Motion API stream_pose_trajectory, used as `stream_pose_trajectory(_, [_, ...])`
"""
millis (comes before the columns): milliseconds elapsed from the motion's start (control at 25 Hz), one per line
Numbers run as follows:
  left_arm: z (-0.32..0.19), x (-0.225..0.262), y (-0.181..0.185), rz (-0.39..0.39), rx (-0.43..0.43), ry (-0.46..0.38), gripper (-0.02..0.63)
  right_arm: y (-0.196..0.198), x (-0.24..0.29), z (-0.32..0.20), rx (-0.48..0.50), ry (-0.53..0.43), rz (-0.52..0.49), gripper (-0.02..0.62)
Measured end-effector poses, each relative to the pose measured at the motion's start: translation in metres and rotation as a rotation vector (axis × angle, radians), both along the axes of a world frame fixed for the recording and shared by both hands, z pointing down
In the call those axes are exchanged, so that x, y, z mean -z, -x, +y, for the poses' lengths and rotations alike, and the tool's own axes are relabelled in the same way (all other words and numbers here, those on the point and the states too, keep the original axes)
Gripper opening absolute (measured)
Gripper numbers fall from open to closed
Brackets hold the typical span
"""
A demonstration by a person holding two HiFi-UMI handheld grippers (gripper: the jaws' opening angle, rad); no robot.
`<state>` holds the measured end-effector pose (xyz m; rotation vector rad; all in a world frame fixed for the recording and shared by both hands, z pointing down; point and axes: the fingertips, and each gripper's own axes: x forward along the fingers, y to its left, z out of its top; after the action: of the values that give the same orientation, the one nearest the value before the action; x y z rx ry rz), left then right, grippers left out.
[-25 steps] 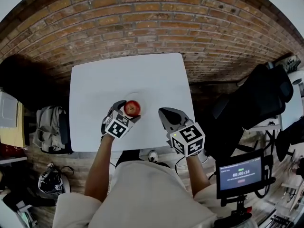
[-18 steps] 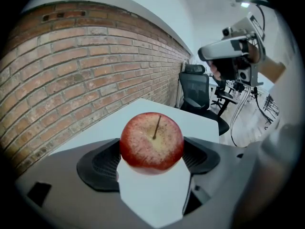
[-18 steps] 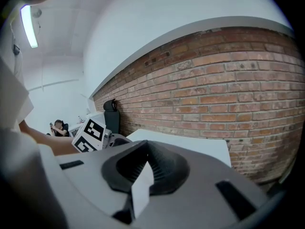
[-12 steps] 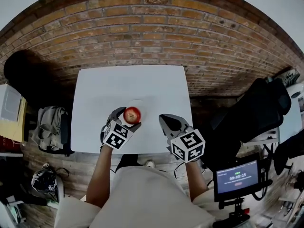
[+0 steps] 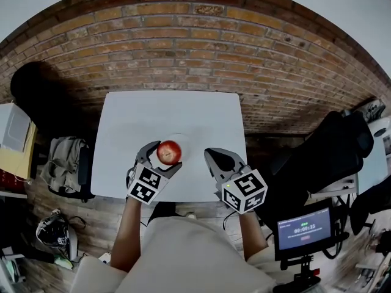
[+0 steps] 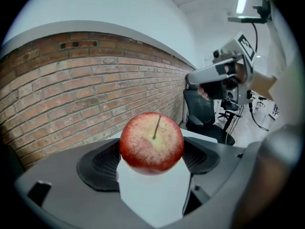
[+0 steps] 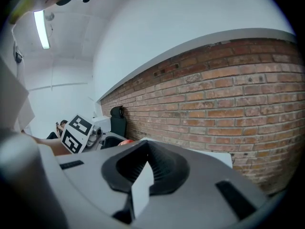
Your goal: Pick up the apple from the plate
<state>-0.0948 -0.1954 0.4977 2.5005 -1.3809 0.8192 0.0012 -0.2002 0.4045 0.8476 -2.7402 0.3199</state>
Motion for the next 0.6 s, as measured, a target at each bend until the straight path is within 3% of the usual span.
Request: stream_pose_trajectory(600, [0.007,0.072,0.006,0.076,0.022,-0.139,0.400,0.004,0.044,-0.005,-0.015,-0.109,-0.028,0.002])
